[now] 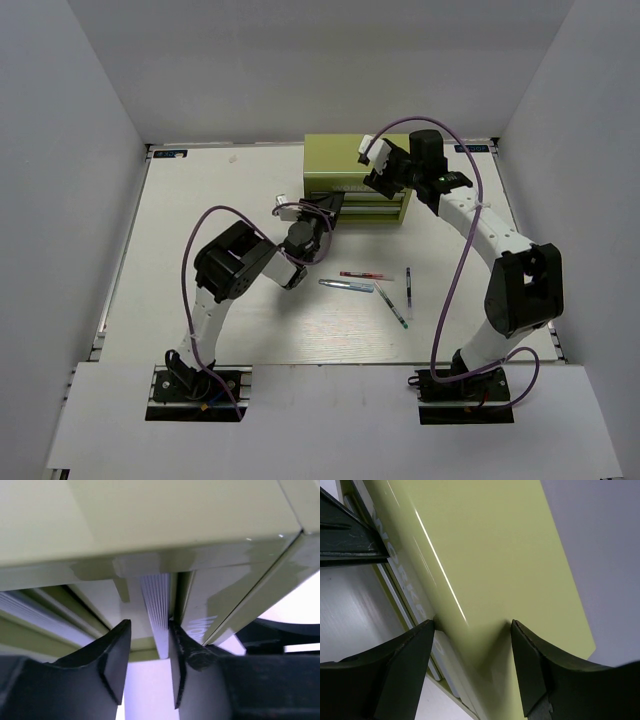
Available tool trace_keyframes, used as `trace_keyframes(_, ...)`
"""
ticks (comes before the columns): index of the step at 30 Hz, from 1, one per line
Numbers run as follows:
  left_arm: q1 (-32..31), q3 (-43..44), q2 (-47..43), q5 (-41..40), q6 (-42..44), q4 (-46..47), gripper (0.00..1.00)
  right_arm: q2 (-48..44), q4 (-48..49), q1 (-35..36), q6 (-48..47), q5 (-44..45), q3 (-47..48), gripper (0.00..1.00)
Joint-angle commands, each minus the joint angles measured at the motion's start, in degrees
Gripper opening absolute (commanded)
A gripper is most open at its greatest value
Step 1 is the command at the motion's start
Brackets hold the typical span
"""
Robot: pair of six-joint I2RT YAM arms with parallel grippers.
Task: Sort the stationery into containers
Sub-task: Open the drawer in the storage box.
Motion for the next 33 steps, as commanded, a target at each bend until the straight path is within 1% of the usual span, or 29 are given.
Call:
trace_keyframes(1,0.4,4.1,1.6,-7.4,0.3,1.3,0.44,1.1,-1.0,-0.4,-1.5,0.0,1.9,0.68)
trace_keyframes(5,-0.7,5.3,2.7,-9.7,0.3,1.8,0.42,1.0,-2.0,-0.4,-2.0,-0.3,2.1,0.68)
trace_keyframes(7,-0.7,5.3,3.9,-10.3,0.3,3.4,0.39,1.1,-2.8,-0.3,-2.5,-0.1,2.2,0.68)
trace_keyframes(9,-1.2,5.3,3.9,-10.3,0.3,3.9,0.39,0.9,-3.0,-0.3,-2.8,-0.3,2.2,0.68)
trace_keyframes(13,-1.8,5.3,4.5,-12.3,0.3,5.8,0.33,1.1,-3.9,-0.4,-2.8,-0.4,2.7,0.68)
trace_keyframes(16,-2.3,4.8,5.5,-13.5,0.3,7.6,0.27,1.1,-4.1,-0.4,-2.7,-0.5,2.8,0.68)
trace_keyframes(19,-2.3,4.8,6.1,-13.5,0.3,8.9,0.17,1.3,-4.1,-0.3,-2.7,-0.4,2.8,0.68)
trace_keyframes(20,-2.3,4.8,6.1,-13.5,0.3,9.5,0.09,1.0,-4.3,-0.2,-2.8,-0.3,2.9,0.70)
trace_keyframes(21,-2.8,4.8,6.1,-13.5,0.3,9.5,0.07,1.0,-4.2,-0.3,-2.8,-0.4,2.9,0.70)
trace_keyframes(23,-2.8,4.8,7.5,-13.5,0.3,11.9,0.00,1.2,-4.2,-0.3,-2.8,-0.3,3.0,0.73)
trace_keyframes(26,-2.8,4.8,8.0,-13.5,0.3,13.5,0.00,1.8,-5.1,-0.3,-2.9,0.0,3.9,0.73)
trace_keyframes(33,-3.3,3.2,6.8,-14.1,0.3,13.0,0.00,3.7,-7.0,-0.2,-2.7,0.3,5.9,0.73)
